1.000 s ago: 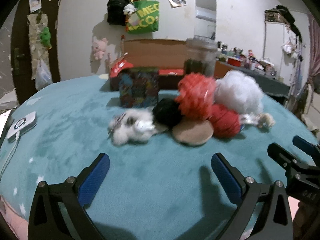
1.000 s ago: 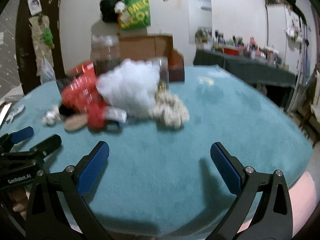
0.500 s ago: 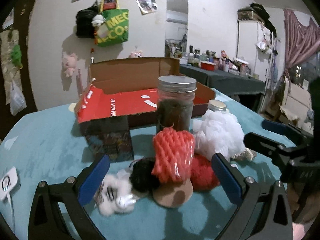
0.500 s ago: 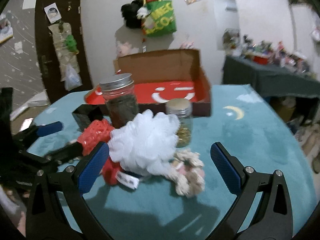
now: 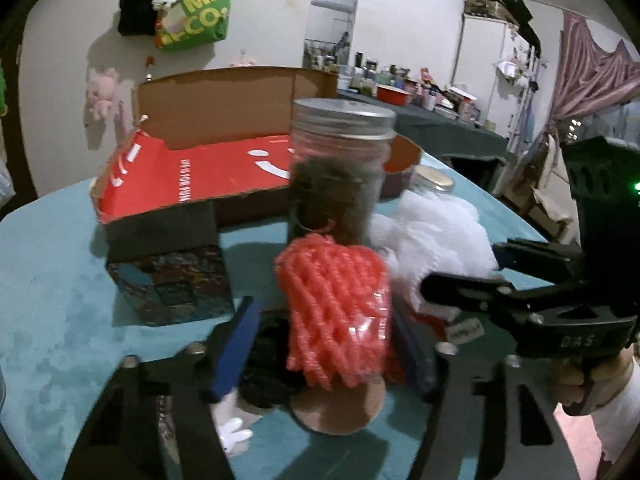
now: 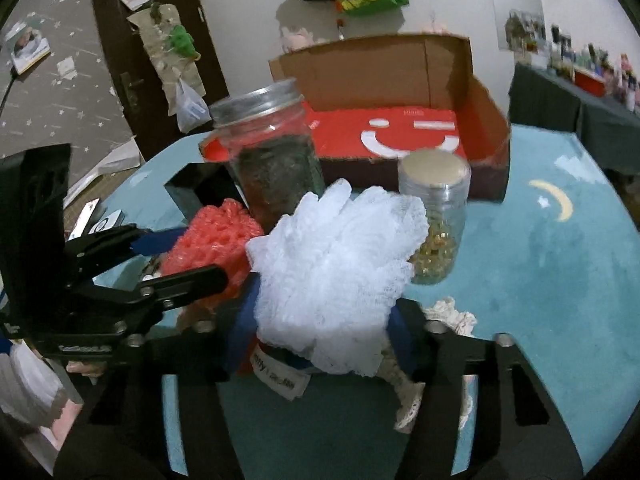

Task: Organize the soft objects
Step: 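Grasp the white mesh puff with the right tool while the left grasps the red mesh puff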

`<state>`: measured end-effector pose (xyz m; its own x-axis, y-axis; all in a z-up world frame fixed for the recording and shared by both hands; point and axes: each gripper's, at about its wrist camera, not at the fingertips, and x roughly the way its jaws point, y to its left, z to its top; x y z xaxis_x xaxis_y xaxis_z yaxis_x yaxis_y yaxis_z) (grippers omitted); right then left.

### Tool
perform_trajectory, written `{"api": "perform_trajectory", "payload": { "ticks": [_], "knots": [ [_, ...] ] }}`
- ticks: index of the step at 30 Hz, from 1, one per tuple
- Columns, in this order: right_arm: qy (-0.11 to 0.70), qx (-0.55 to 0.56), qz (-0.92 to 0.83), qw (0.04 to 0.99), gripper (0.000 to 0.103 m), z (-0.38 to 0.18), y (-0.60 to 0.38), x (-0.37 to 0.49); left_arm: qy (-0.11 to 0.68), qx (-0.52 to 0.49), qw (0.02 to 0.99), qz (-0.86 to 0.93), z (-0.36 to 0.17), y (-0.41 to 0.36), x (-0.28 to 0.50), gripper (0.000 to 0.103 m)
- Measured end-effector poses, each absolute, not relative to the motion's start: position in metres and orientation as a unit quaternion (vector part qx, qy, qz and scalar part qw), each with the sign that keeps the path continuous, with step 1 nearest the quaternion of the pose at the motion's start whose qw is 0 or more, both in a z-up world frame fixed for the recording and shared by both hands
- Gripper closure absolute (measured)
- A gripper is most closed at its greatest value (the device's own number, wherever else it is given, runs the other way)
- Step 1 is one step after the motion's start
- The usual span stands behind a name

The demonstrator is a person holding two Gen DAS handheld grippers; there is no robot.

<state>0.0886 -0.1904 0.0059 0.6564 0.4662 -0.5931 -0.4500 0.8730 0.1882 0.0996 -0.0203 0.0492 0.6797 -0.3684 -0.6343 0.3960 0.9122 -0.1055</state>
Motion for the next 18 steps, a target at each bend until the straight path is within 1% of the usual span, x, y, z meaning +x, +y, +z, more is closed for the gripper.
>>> {"api": "perform_trajectory", "payload": {
  "ticks": [1,3,6,12,18],
  "knots": [
    [0.324,0.008,0.251,0.912,0.058,0.007,-0.190,0.087,0.342,0.022,0.915,-0.214,0.049,-0.022,0.098,0.052],
    [0.313,0.000,0.248,0.917,0.062,0.009,-0.188,0.081,0.339,0.030,0.916,-0.213,0.051,-0.026,0.096,0.056],
    [0.304,-0.003,0.245,0.921,0.066,0.011,-0.188,0.076,0.336,0.034,0.917,-0.213,0.053,-0.029,0.095,0.058],
    [0.279,0.006,0.238,0.930,0.068,0.021,-0.194,0.063,0.324,0.017,0.921,-0.216,0.065,-0.022,0.086,0.060],
    [0.255,0.007,0.230,0.939,0.068,0.037,-0.202,0.048,0.308,0.022,0.929,-0.205,0.084,-0.013,0.076,0.060]
  ]
}}
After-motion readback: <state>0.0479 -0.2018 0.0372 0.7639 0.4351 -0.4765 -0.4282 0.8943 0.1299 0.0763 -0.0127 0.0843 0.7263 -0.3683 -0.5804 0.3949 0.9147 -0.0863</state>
